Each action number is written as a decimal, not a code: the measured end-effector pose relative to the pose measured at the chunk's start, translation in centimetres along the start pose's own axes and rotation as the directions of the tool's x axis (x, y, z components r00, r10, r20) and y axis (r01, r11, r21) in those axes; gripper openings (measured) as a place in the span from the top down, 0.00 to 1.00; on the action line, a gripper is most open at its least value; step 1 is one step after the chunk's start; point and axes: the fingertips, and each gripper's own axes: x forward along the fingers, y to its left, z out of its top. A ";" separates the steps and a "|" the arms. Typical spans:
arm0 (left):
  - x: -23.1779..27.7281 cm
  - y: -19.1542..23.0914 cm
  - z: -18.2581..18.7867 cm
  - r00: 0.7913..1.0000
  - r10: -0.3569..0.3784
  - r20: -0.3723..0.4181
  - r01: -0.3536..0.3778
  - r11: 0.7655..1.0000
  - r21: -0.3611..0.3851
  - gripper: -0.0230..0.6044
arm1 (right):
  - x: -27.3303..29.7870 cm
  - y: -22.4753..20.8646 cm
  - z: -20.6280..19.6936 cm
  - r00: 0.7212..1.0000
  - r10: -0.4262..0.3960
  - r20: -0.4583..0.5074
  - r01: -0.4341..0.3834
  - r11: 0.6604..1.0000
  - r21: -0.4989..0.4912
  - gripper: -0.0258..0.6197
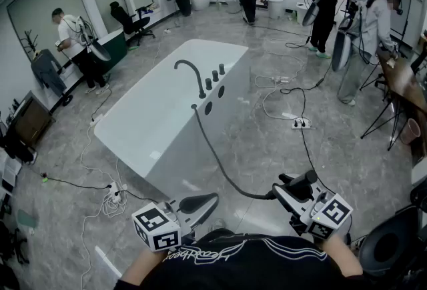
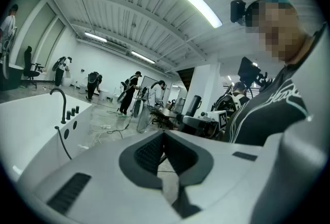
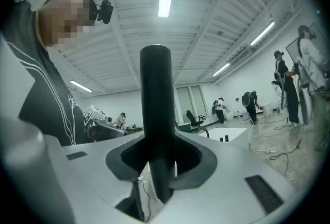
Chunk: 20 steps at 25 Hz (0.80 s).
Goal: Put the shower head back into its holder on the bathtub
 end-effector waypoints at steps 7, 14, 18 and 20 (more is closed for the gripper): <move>1.3 0.3 -0.1 1.000 -0.017 -0.024 0.017 1.000 0.006 0.96 | -0.3 -1.1 0.2 1.000 -0.027 -0.008 0.027 1.000 -0.009 0.77; 1.5 2.6 -1.0 0.999 0.003 -0.041 -0.004 0.999 -0.034 0.96 | 1.0 -3.0 -0.3 0.999 -0.033 0.002 0.033 0.999 0.031 0.77; 2.3 4.1 -0.9 0.999 -0.027 -0.020 0.026 0.999 -0.046 0.96 | 2.8 -4.5 -0.5 1.000 -0.019 0.003 0.018 0.998 0.061 0.77; 2.8 5.3 -0.9 0.999 -0.034 -0.035 0.033 0.999 -0.024 0.96 | 4.2 -5.5 -0.4 1.000 -0.011 0.007 0.010 0.997 0.077 0.77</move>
